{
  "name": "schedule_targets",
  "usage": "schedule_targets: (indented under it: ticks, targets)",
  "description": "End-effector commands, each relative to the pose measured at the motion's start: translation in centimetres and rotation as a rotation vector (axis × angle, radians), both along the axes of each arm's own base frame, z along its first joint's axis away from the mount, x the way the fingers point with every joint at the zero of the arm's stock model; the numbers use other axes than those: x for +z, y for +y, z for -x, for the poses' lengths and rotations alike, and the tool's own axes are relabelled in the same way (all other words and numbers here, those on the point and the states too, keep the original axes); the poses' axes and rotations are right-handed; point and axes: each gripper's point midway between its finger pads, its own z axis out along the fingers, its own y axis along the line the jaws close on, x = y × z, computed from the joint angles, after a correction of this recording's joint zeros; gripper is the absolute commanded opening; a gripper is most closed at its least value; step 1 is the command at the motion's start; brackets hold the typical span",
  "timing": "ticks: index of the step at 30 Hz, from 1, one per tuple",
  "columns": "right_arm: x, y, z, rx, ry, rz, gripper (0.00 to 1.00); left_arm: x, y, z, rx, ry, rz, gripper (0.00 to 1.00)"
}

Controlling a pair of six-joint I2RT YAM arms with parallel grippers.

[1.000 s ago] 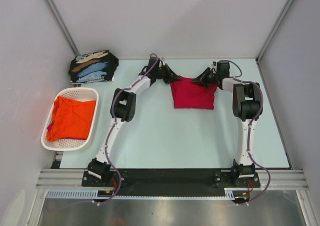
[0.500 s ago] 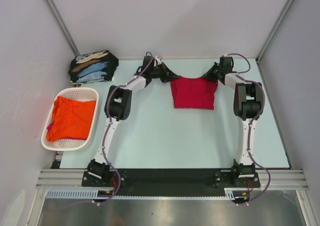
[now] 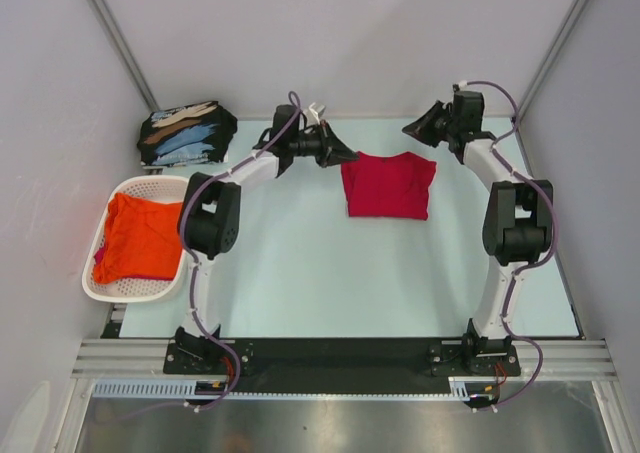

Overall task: Fold and stack the t-shirts
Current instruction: Smooth out wrinkles on the folded tshirt

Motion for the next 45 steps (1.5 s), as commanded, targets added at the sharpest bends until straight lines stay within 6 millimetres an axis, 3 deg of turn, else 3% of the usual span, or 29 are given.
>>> schedule_targets:
  ticks: [1, 2, 6, 7, 8, 10, 12, 13, 14, 18, 22, 29, 33, 34, 36, 37, 38, 39, 40, 41, 43, 44, 45]
  targets:
    - [-4.2, 2.4, 4.5, 0.077, 0.19, -0.131, 0.0, -5.5, -1.1, 2.3, -0.069, 0.111, -0.06, 0.0]
    - [-5.9, 2.5, 5.6, 0.082, 0.231, -0.148, 0.0, -5.9, -1.6, 2.3, -0.074, 0.118, -0.062, 0.0]
    - [-8.6, 3.3, 7.5, 0.11, 0.338, -0.203, 0.0, -8.3, -3.2, 1.6, -0.087, 0.16, -0.085, 0.0]
    - [-9.0, 3.7, 7.7, 0.116, 0.359, -0.219, 0.0, -10.2, -3.4, 1.7, -0.089, 0.213, -0.102, 0.0]
    - [-9.6, 3.8, 8.0, 0.118, 0.376, -0.22, 0.0, -9.6, -4.3, 1.2, -0.097, 0.197, -0.091, 0.0]
    - [-10.8, 3.9, 8.3, 0.12, 0.408, -0.217, 0.0, -10.5, -5.0, 0.6, -0.092, 0.23, -0.091, 0.0]
    - [-11.7, 3.5, 8.2, 0.101, 0.426, -0.197, 0.0, -11.4, -5.8, -1.1, -0.07, 0.222, -0.099, 0.0]
    - [-12.2, 3.4, 8.1, 0.094, 0.432, -0.186, 0.0, -10.7, -5.9, -2.2, -0.051, 0.208, -0.099, 0.0]
    - [-12.8, 2.9, 7.8, 0.073, 0.427, -0.145, 0.0, -12.1, -5.8, -2.7, -0.037, 0.227, -0.11, 0.0]
    - [-14.0, 0.6, 6.6, -0.001, 0.428, -0.002, 0.0, -13.2, -4.4, -5.1, 0.043, 0.252, -0.121, 0.0]
    - [-15.7, -2.0, 6.6, -0.091, 0.484, 0.13, 0.0, -14.7, -1.2, -6.2, 0.102, 0.274, -0.179, 0.0]
    - [-17.1, -6.0, 6.9, -0.255, 0.538, 0.283, 0.0, -16.2, 3.3, -5.2, 0.13, 0.274, -0.291, 0.0]
    - [-15.2, -8.3, 7.2, -0.323, 0.532, 0.38, 0.0, -15.4, 4.5, -3.8, 0.096, 0.254, -0.345, 0.0]
    - [-14.5, -9.4, 7.0, -0.359, 0.516, 0.419, 0.0, -13.1, 4.5, -3.9, 0.094, 0.202, -0.337, 0.01]
    - [-11.9, -10.7, 6.8, -0.39, 0.475, 0.462, 0.0, -12.0, 5.4, -3.5, 0.092, 0.141, -0.375, 0.05]
    - [-10.8, -12.3, 6.6, -0.418, 0.454, 0.515, 0.0, -9.6, 5.9, -3.6, 0.086, 0.054, -0.388, 0.09]
    - [-9.3, -13.3, 6.0, -0.443, 0.425, 0.541, 0.0, -9.3, 6.9, -3.4, 0.102, 0.05, -0.441, 0.13]
    - [-8.6, -14.1, 6.3, -0.455, 0.429, 0.573, 0.0, -8.3, 8.3, -3.9, 0.122, 0.022, -0.467, 0.18]
    - [-7.8, -15.4, 6.4, -0.444, 0.42, 0.663, 0.0, -7.8, 9.4, -3.9, 0.127, -0.011, -0.503, 0.33]
    - [-5.2, -16.3, 5.3, -0.473, 0.376, 0.709, 0.0, -6.2, 11.1, -3.9, 0.174, -0.036, -0.556, 0.39]
    - [-3.6, -19.3, 6.5, -0.531, 0.422, 0.888, 0.0, -5.6, 14.2, -4.1, 0.233, -0.047, -0.62, 0.56]
    - [-2.4, -20.3, 6.9, -0.53, 0.422, 0.966, 0.0, -4.0, 15.7, -4.0, 0.278, -0.065, -0.652, 0.62]
    - [-1.2, -21.1, 7.2, -0.551, 0.418, 1.008, 0.02, -3.6, 17.3, -4.1, 0.308, -0.066, -0.675, 0.74]
